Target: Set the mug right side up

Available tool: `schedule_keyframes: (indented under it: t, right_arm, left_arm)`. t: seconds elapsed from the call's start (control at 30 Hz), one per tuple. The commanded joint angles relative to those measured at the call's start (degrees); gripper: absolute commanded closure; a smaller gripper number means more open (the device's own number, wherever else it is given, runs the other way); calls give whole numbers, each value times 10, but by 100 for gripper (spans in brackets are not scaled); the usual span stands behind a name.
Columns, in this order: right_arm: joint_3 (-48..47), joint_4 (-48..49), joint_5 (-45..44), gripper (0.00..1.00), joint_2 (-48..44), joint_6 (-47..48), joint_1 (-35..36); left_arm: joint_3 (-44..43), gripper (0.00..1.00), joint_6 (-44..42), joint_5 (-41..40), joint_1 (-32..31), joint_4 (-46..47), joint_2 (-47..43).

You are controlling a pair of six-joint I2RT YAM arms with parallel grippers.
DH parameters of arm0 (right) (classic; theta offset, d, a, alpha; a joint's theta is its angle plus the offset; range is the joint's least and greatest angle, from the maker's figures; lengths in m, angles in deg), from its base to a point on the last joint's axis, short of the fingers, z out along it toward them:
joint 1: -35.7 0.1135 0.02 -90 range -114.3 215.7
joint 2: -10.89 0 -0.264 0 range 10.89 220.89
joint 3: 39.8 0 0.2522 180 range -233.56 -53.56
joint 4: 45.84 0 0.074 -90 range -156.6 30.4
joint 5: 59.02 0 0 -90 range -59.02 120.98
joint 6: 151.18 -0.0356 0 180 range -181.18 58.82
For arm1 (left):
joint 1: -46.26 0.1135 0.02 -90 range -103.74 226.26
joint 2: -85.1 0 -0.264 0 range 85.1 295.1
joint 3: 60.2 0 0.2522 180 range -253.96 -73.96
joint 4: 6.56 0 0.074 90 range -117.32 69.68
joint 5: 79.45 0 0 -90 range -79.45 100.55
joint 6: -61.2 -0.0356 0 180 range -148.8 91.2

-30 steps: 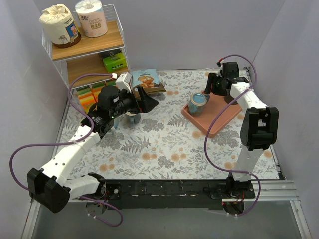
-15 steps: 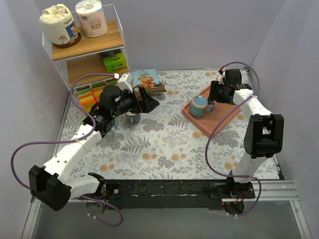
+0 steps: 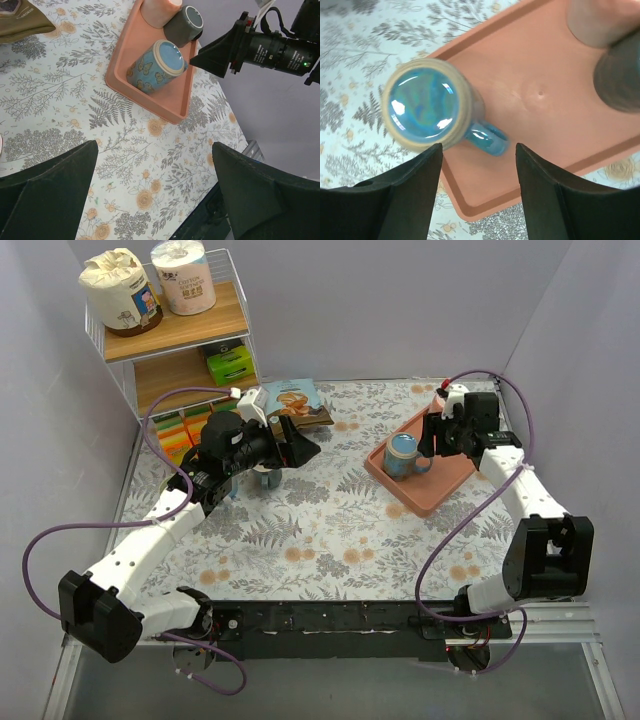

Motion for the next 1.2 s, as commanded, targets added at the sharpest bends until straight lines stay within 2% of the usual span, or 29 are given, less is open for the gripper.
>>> schedule_keyframes:
  t: [0.0, 0.27, 0.5, 0.77, 0.9, 1.17]
  right_arm:
    - [24, 27, 126, 32, -22, 137, 1]
    - [-6, -30, 62, 31, 13, 286, 0]
    - [-147, -150, 65, 31, 107, 359, -5]
    - [-128, -182, 97, 34, 121, 465, -4]
    - [-100, -158, 131, 35, 112, 491, -5]
    - [-104, -146, 152, 37, 142, 502, -4]
  left_arm:
    - [4, 2, -10, 12, -2, 4, -11]
    - [-10, 2, -11, 23, -2, -17, -6]
    - [9, 2, 24, 32, -3, -18, 8]
    - [2, 2, 26, 30, -3, -36, 15]
    - [0, 2, 29, 27, -2, -34, 27]
    - [-2, 2, 22, 18, -3, -36, 27]
